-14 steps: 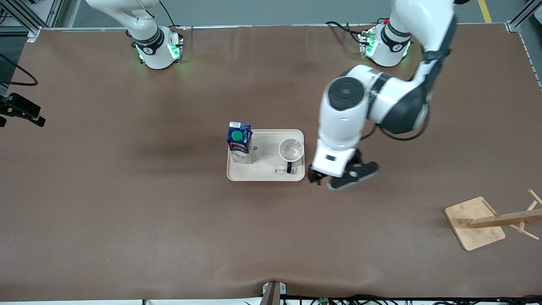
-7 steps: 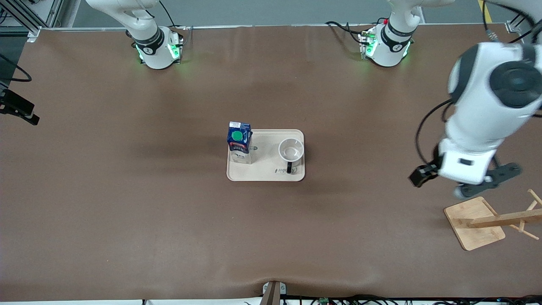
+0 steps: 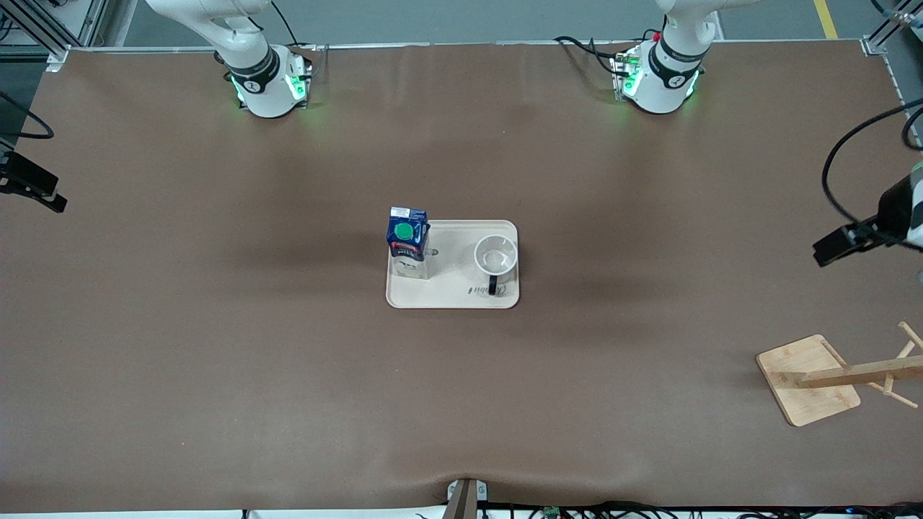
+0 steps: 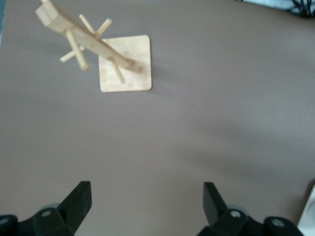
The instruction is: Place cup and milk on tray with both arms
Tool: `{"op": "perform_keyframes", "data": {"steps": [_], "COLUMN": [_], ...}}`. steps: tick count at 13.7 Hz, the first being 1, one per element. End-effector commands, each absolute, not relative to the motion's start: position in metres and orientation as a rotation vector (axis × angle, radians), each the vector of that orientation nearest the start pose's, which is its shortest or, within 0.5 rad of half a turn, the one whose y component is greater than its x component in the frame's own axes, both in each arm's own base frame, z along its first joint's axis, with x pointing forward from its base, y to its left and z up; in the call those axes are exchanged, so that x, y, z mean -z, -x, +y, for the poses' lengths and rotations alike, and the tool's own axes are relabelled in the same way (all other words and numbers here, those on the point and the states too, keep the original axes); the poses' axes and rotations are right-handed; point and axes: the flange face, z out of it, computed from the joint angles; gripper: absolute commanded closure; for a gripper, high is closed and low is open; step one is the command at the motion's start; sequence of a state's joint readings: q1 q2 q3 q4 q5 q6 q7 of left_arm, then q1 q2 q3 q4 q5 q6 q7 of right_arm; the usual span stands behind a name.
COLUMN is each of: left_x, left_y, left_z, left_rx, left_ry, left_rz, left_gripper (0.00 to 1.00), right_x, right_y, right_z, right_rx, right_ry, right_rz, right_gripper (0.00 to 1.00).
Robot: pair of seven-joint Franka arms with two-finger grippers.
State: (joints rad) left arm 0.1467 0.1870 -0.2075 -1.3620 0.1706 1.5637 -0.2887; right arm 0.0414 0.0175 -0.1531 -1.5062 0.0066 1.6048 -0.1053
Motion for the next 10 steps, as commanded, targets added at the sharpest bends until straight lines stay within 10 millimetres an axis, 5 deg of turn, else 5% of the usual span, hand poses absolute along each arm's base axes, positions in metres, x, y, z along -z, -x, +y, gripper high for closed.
{"op": "perform_keyframes", "data": {"steps": [1, 5, 10], "left_x": [-0.63, -0.639, -0.641], "left_y": [-0.56, -0.517, -0.509], "left_z": [-0.004, -0.016, -0.049], "left_rx": [0.028, 0.018, 0.012], "left_ry": [3.018, 3.09, 3.112], "left_rz": [-0.182, -0.117, -0.034], "left_gripper": [0.0, 0.0, 0.0], "right_x": [-0.653, -0.654, -0.654], "right_y": [-0.561, -0.561, -0.561], "right_z": [-0.065, -0.065, -0.065], "right_rx": [0.122, 0.125, 0.125], "right_ry": [3.152, 3.152, 3.152], "right_rz": [0.002, 0.002, 0.002], "right_gripper": [0.0, 0.0, 0.0]}}
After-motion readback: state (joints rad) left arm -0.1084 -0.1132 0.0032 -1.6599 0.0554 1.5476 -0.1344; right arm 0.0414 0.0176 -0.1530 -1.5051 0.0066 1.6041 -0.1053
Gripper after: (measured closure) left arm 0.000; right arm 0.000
